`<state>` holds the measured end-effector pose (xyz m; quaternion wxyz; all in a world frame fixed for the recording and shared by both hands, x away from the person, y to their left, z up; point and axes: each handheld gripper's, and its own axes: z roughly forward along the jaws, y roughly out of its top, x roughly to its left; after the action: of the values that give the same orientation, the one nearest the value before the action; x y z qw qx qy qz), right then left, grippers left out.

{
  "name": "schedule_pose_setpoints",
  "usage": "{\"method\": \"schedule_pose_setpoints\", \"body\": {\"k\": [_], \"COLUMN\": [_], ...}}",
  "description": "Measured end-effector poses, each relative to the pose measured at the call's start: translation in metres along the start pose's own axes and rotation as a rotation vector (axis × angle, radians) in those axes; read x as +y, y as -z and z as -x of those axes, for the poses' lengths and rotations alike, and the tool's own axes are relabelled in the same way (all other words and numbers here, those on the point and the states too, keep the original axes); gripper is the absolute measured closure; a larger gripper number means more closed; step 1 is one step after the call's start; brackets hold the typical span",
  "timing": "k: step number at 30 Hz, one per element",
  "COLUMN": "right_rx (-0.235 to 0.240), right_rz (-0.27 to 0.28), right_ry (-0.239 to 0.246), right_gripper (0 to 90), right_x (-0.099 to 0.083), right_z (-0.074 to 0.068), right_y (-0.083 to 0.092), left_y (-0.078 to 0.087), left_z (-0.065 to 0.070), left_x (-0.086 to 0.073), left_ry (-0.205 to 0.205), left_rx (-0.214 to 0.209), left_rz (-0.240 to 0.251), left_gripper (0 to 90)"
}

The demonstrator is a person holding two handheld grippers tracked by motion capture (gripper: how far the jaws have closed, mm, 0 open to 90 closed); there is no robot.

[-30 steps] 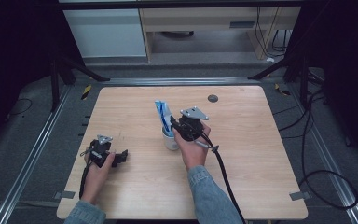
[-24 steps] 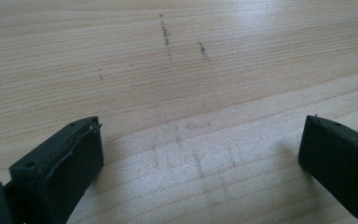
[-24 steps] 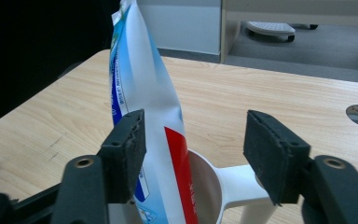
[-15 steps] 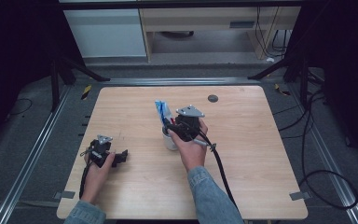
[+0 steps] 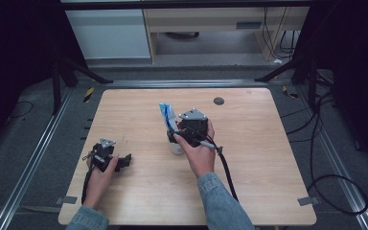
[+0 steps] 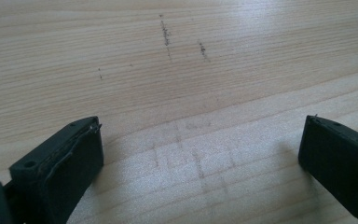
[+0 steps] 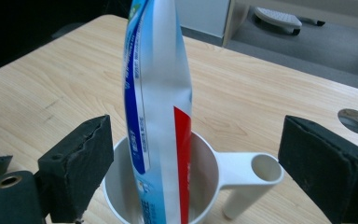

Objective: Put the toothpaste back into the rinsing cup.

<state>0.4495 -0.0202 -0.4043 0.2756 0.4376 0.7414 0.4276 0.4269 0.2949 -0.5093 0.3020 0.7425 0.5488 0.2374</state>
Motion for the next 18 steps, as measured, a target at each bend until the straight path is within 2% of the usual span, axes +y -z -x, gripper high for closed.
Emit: {"method": "schedule_pose_setpoints", "body": {"k": [7, 8, 12, 18], "right_rx": [-0.007, -0.018, -0.013, -0.016], "right_rz": [-0.026, -0.026, -0.022, -0.022], "right_ry": [0.018, 0.040, 0.072, 0.092], "right_gripper": [9.2, 9.8, 9.7, 9.1], "right_x": [0.000, 0.000, -0.001, -0.005], "right_z": [0.004, 0.005, 0.008, 0.018], "right_y": [0.007, 0.010, 0.015, 0.027], "left_y": [0.000, 0.000, 0.000, 0.000], "left_z": [0.000, 0.000, 0.000, 0.000], "left_x": [0.000, 0.000, 0.000, 0.000], "left_ry": [0.003, 0.002, 0.002, 0.002], "left_rx": [0.000, 0.000, 0.000, 0.000], "left_rz": [0.002, 0.002, 0.001, 0.001], "left_gripper": [0.0, 0.0, 0.0, 0.0]}}
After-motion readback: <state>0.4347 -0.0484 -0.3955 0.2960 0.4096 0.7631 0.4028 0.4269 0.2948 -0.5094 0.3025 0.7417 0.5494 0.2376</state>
